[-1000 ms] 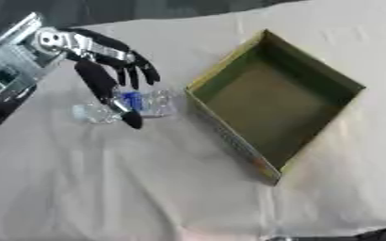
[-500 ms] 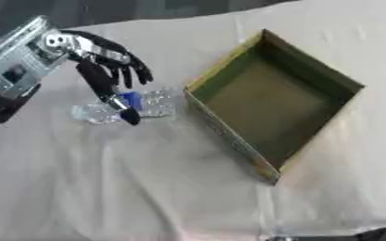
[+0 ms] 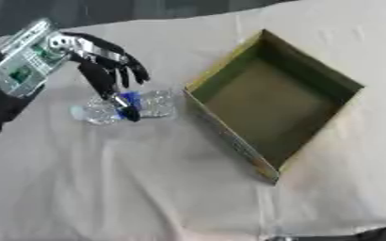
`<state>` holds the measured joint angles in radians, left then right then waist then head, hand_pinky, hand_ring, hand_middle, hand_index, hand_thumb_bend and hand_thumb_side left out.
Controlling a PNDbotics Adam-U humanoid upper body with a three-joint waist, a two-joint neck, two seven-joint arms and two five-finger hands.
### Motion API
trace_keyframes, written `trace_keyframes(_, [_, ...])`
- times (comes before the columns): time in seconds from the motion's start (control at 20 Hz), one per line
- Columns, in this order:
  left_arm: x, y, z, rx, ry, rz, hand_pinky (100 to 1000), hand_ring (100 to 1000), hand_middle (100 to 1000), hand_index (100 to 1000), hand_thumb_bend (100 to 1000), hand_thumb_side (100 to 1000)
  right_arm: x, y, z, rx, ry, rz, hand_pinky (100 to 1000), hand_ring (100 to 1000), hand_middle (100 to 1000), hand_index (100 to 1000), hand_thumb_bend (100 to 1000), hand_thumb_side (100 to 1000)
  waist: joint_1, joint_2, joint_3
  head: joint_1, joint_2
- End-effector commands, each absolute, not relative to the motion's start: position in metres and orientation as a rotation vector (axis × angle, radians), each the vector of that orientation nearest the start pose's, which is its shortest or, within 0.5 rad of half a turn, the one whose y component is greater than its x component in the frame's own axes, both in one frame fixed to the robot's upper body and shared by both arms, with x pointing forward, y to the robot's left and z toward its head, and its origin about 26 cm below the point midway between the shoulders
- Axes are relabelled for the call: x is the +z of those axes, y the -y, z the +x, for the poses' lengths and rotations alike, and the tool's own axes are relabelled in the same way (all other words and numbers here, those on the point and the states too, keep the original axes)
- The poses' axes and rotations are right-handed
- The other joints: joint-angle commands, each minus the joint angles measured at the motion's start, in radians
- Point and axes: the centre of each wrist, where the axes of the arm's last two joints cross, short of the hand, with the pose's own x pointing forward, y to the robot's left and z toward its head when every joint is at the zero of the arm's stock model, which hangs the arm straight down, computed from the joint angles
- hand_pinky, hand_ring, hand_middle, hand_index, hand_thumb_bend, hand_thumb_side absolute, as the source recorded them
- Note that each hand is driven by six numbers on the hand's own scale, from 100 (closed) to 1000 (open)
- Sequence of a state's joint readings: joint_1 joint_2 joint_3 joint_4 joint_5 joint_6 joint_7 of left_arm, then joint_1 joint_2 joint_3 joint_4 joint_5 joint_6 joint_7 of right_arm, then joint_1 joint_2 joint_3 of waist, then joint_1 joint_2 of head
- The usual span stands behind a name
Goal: Pick up objects on the table and place them in the box.
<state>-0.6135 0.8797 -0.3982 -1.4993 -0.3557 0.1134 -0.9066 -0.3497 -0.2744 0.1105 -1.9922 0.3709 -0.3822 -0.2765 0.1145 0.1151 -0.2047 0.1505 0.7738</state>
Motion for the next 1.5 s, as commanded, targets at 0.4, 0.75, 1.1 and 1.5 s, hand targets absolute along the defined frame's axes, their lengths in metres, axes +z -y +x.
trace_keyframes(0.4, [0.212,-0.328,0.382,-1.687,0.91,0.4,727,790,843,947,770,608,0.208,0.219,0.303,-0.487,-3.369,0.491,686,756,758,847,100,1000,-0.007,-0.007,-0.003,0.01,-0.004])
trace_keyframes(0.75, [0.203,-0.326,0.382,-1.697,0.897,0.383,727,788,839,942,771,601,0.209,0.219,0.303,-0.486,-3.369,0.477,686,755,759,847,100,1000,-0.005,-0.005,-0.007,0.01,-0.004])
trace_keyframes(1.1, [0.203,-0.322,0.376,-1.757,0.85,0.516,725,797,841,942,799,571,0.209,0.219,0.303,-0.479,-3.373,0.475,686,754,759,848,100,1000,-0.003,-0.004,-0.007,0.009,-0.004])
trace_keyframes(1.5, [0.202,-0.322,0.374,-1.807,0.769,0.682,736,818,852,950,799,556,0.209,0.219,0.303,-0.474,-3.375,0.473,687,754,759,849,100,1000,-0.002,-0.003,-0.007,0.009,-0.004])
